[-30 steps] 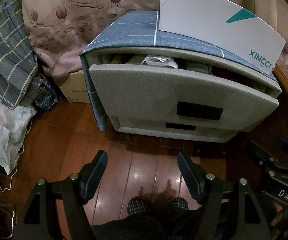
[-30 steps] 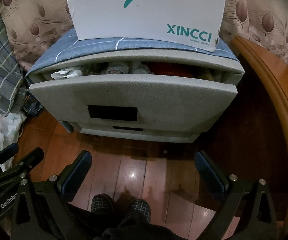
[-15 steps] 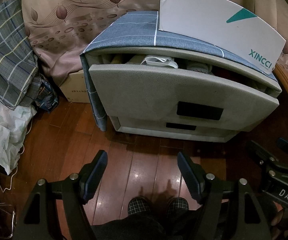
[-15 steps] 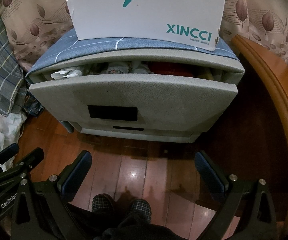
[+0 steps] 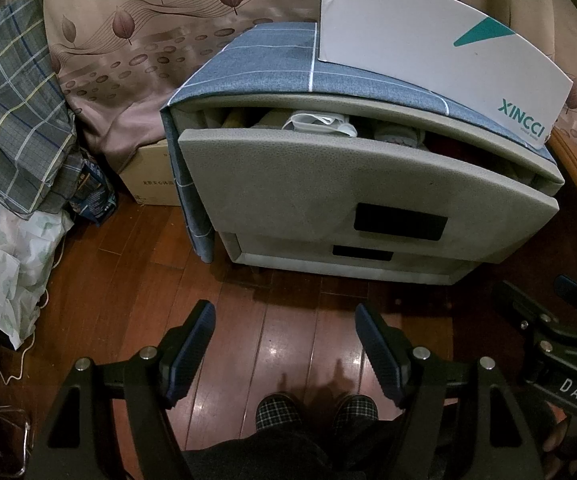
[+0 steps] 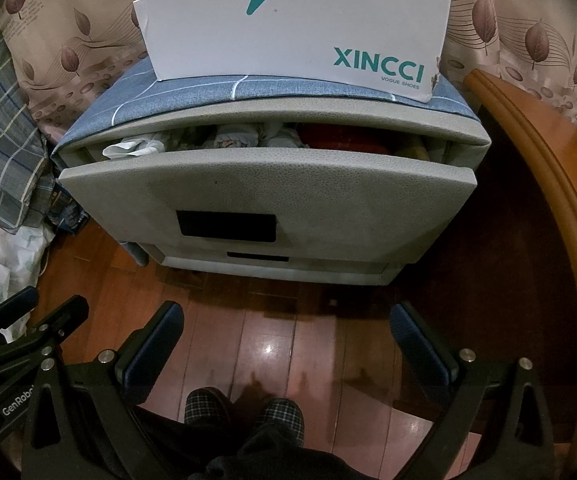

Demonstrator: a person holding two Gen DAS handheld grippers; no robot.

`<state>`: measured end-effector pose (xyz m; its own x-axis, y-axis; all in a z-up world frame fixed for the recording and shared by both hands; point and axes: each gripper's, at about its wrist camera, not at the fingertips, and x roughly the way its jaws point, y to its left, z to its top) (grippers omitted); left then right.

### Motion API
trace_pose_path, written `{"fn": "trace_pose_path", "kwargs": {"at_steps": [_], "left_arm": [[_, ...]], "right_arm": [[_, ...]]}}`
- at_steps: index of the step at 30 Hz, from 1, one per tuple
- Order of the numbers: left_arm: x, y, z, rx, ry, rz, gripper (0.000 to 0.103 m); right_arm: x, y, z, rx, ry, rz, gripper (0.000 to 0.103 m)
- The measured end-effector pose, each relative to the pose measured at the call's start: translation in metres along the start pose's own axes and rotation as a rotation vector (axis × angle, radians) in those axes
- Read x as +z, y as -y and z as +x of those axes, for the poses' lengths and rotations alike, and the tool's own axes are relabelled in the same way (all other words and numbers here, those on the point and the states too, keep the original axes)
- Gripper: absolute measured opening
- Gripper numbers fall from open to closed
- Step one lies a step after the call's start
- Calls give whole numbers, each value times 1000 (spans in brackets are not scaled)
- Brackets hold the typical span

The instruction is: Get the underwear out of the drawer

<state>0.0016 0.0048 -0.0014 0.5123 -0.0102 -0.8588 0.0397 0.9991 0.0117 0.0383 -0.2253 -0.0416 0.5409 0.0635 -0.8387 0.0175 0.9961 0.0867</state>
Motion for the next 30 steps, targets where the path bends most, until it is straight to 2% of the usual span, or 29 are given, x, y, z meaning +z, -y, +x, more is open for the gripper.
{"fn": "trace_pose_path", "kwargs": {"at_steps": [21,26,30], "left_arm": [[1,-1,1,-12,5,-12,74],[6,-6,-7,-39,44,-31,74],[17,-9,-13,-49,92,3,74]], "right_arm": [[2,1,0,5,-3,10,102],[7,11,-3,45,-14,54,102],[20,21,-9,39,10,54,102]]}}
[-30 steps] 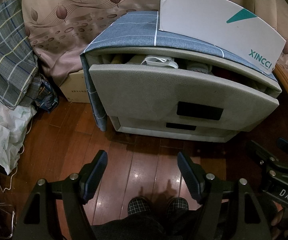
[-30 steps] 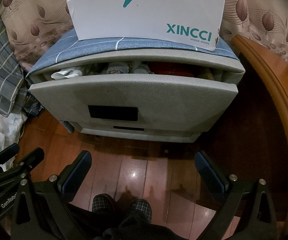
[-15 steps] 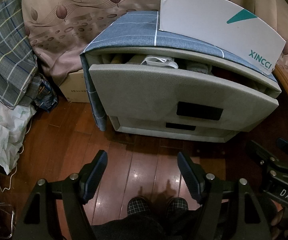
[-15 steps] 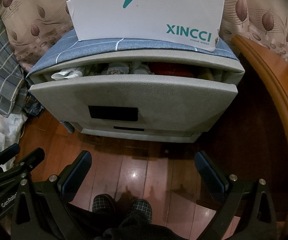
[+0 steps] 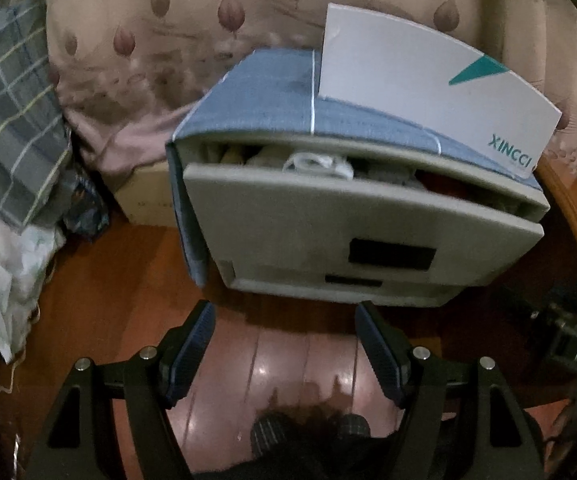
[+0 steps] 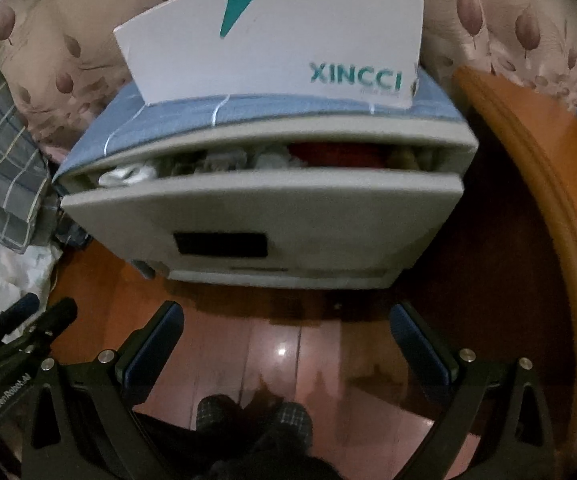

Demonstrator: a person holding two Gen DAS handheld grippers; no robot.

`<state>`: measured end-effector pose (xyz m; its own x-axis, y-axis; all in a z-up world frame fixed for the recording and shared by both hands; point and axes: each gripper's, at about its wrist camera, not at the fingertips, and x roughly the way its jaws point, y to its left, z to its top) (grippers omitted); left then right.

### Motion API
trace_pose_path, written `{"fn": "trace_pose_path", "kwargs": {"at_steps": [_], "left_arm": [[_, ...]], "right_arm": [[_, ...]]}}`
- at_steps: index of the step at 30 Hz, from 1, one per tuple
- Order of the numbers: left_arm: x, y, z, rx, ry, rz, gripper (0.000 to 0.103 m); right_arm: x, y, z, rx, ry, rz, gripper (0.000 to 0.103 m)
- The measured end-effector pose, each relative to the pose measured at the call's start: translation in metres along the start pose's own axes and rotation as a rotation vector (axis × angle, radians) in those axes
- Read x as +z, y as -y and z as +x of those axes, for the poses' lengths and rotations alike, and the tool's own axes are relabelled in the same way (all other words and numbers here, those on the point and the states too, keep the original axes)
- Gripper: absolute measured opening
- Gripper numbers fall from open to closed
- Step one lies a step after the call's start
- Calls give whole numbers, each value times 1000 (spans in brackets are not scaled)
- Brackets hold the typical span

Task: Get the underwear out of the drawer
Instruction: 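Move both tools down over the open drawer of underwear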

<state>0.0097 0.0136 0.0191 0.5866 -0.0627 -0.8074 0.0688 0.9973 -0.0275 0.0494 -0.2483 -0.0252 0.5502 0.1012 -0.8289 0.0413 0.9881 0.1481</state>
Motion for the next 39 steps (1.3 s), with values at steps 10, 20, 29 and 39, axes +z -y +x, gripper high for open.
{"fn": "trace_pose_path", "kwargs": {"at_steps": [10,20,29,39], "left_arm": [[44,-32,17,-8,42,-38,74],[79,-37,49,-43,35,-19,74],[99,-36,77,-59,14,-5,74],[109,-30,96,-74,5,30,74]], "right_arm": [[56,13,14,-63,64,-26,102],[82,17,55,-87,42,-31,102],[92,26,73,-65,36,-13,102],[100,26,80,-60,30,-19,102]]}}
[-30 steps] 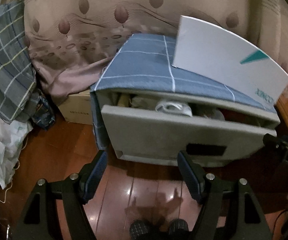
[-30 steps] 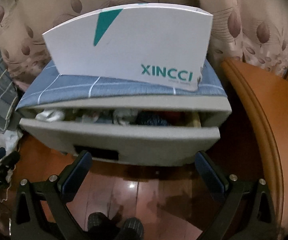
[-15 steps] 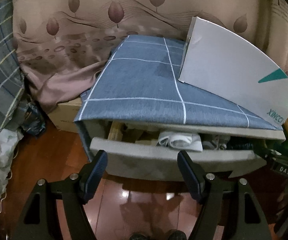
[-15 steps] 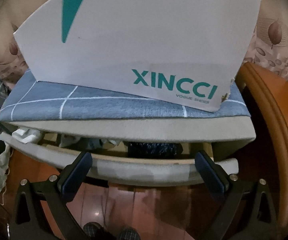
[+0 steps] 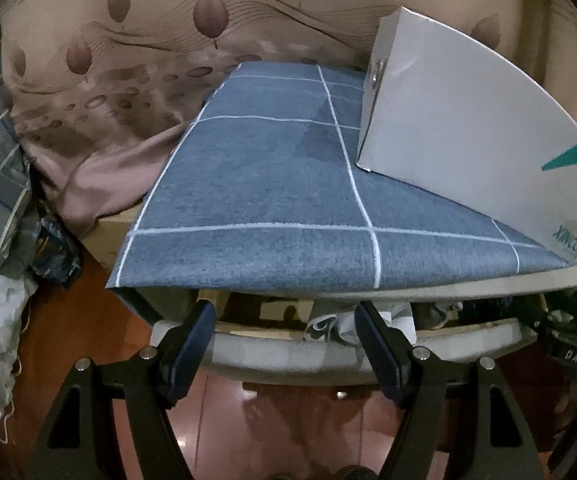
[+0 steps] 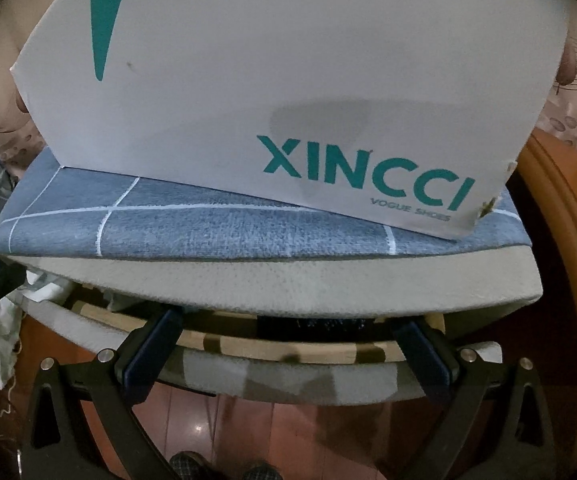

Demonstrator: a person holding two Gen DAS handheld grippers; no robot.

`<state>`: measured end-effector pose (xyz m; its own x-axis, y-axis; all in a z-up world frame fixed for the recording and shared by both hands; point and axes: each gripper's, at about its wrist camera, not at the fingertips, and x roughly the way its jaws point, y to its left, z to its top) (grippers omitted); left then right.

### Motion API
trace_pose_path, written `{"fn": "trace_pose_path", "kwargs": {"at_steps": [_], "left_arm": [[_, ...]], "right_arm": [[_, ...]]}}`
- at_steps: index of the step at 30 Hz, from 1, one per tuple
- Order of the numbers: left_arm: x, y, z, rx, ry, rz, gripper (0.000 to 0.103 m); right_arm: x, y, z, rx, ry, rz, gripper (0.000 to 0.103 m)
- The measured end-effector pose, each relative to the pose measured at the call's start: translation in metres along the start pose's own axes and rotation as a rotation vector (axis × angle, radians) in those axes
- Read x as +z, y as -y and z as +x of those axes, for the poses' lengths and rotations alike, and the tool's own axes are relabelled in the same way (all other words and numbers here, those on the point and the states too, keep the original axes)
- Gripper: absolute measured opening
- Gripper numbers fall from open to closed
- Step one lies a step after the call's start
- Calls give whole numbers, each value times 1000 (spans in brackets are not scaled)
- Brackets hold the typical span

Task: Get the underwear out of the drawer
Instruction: 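Move both tools down over the open drawer of underwear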

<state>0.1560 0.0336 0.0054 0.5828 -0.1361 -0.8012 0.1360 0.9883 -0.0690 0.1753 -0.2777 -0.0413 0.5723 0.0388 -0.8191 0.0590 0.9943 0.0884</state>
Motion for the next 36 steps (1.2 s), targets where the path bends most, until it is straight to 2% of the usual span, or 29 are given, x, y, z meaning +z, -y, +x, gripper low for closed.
{"fn": "trace_pose_path", "kwargs": {"at_steps": [6,13,27,36], "left_arm": [[-1,14,12,20,-33,73,74],[-9,13,6,3,-55,70,74],[-55,3,-32,-66,-130,81,74],[-84,-2,-53,-83,-181,85,74]], "right_arm": [[-1,3,-1,2,-19,-3,102],[-7,-8,1,1,-42,-2,102],[-38,-9,-24,5,-151,10,102],[-49,-6,-35,11,-239,18,102]]}}
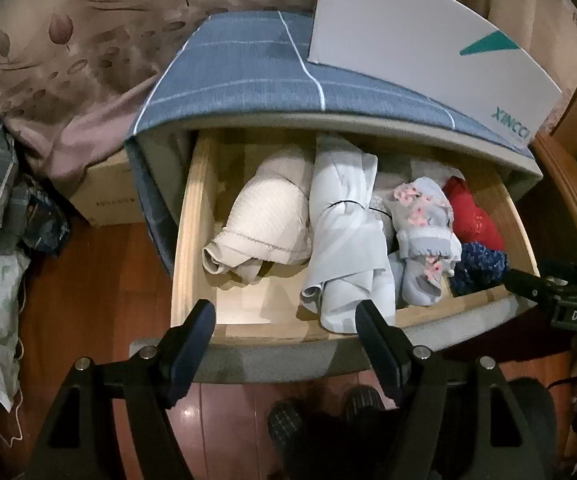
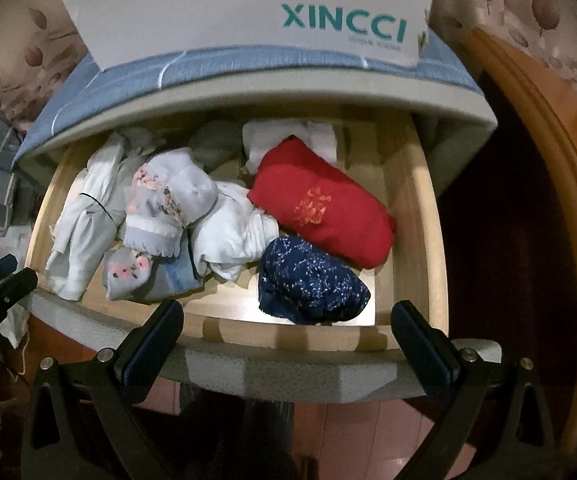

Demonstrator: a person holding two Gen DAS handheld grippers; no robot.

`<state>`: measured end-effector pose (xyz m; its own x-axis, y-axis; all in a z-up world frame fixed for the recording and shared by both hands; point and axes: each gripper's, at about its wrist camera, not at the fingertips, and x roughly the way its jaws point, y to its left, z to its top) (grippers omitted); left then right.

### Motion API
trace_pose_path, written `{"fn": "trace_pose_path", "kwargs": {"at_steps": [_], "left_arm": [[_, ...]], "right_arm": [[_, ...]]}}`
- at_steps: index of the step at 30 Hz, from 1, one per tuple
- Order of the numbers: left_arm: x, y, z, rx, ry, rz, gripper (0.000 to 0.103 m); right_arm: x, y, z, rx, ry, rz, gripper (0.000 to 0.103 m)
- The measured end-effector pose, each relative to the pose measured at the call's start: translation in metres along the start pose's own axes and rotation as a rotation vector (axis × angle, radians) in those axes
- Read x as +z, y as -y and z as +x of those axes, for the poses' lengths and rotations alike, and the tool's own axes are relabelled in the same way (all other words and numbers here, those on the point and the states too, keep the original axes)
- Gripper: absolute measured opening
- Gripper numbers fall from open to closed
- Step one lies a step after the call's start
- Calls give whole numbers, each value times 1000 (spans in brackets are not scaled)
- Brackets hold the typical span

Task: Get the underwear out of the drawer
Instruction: 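Move both tools down over the open drawer of underwear, then grasp the red rolled underwear with the right tool while the left tool grasps the white rolled garment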

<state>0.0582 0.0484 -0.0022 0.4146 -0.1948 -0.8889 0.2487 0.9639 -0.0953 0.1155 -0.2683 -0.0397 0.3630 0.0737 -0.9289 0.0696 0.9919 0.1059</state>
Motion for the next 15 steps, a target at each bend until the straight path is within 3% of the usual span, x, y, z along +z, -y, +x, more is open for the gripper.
{"fn": "trace_pose_path", "kwargs": {"at_steps": [7,15], "left_arm": [[-17,2,-8,-7,-29,-2,74],[-25,4,-12,-8,-28,-3,74]], "right_arm": [[35,-4,12,5,-80,6,102],[44,-4,15,11,-121,8,102]]}}
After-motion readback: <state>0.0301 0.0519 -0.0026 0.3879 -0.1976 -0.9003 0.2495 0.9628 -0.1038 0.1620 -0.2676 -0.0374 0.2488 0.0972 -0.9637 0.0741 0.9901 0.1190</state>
